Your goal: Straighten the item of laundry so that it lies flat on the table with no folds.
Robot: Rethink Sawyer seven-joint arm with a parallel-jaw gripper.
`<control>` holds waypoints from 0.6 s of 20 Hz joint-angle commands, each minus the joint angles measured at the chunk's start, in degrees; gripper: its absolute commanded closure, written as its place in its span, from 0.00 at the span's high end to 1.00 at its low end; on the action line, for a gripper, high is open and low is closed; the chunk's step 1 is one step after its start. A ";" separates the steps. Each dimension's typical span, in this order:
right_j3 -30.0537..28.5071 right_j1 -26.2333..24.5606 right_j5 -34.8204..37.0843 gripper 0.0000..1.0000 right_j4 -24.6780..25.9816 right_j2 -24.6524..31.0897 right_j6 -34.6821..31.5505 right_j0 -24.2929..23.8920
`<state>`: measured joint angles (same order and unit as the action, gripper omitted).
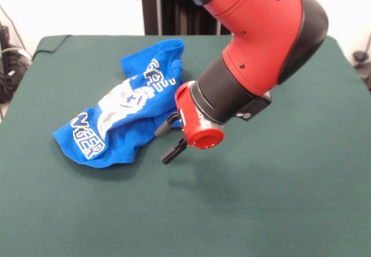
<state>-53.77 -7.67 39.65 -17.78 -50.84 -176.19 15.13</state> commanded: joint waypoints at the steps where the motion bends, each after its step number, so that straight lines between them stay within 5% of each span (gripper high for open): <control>1: -0.94 -4.37 -2.39 1.00 -0.42 7.89 -5.80 0.24; 12: -0.59 -4.67 -2.46 1.00 -0.57 7.82 -5.86 0.20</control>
<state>-53.77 -7.88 39.03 -17.78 -50.84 -176.19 15.13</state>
